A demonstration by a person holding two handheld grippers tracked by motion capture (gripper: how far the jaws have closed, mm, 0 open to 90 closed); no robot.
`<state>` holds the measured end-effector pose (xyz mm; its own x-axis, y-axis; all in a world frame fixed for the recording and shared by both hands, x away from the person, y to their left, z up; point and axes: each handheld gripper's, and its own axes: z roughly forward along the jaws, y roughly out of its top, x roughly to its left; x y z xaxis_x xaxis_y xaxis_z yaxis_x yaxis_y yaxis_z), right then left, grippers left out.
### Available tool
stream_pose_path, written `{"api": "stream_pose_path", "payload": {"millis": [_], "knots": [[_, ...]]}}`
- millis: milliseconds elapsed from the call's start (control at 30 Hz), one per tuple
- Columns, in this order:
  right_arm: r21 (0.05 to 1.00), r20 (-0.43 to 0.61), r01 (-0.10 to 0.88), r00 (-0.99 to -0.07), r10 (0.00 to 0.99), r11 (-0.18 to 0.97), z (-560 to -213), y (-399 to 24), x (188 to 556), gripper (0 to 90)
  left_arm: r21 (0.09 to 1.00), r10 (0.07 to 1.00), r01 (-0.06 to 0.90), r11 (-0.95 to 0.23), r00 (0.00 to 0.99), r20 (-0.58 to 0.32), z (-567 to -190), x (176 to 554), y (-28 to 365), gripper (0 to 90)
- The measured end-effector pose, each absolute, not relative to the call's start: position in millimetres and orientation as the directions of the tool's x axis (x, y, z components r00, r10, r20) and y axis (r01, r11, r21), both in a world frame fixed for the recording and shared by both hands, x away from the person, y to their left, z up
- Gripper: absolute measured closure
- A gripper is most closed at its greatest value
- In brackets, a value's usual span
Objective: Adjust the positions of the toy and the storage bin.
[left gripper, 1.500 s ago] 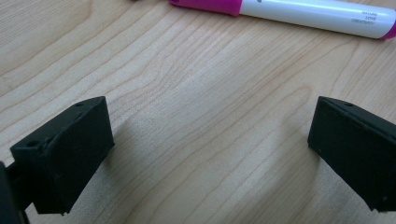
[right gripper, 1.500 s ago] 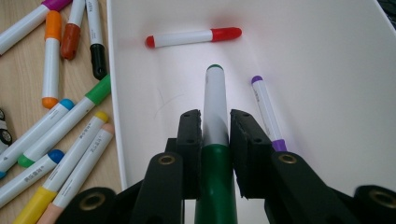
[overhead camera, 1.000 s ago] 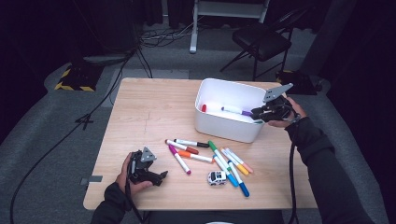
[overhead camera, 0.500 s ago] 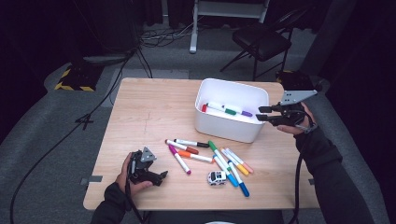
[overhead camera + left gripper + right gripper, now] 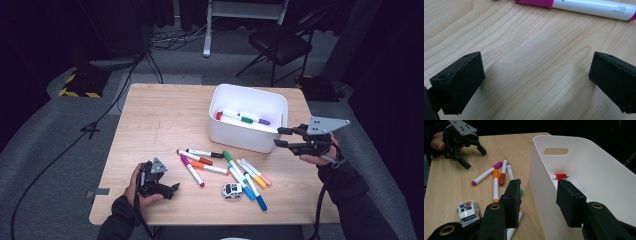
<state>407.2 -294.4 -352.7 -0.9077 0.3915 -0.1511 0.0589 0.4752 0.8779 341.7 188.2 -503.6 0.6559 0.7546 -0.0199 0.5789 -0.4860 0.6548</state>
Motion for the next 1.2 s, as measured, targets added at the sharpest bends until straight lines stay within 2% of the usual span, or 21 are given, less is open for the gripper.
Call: {"api": "stream_pose_path", "payload": {"millis": [233,567,867,1200], "knots": [[0.869,-0.142,0.06,-0.921,0.364,0.491,-380,-286,394,53.8,0.657,0.752,0.573,-0.49,0.659,-0.014,-504,342,188,0.3],[0.85,-0.079,0.122,-0.932,0.353,0.512,-421,-269,391,52.1,0.655,0.755,0.577,-0.487,0.656,-0.016,-504,342,188,0.3],[0.783,-0.06,0.182,-0.93,0.363,0.595,-464,-257,398,52.0,0.655,0.754,0.576,-0.489,0.657,-0.015,-503,342,188,0.5],[0.757,-0.015,0.242,-0.923,0.386,0.607,-485,-262,402,53.8,0.655,0.755,0.577,-0.488,0.656,-0.016,-503,342,188,0.5]]}}
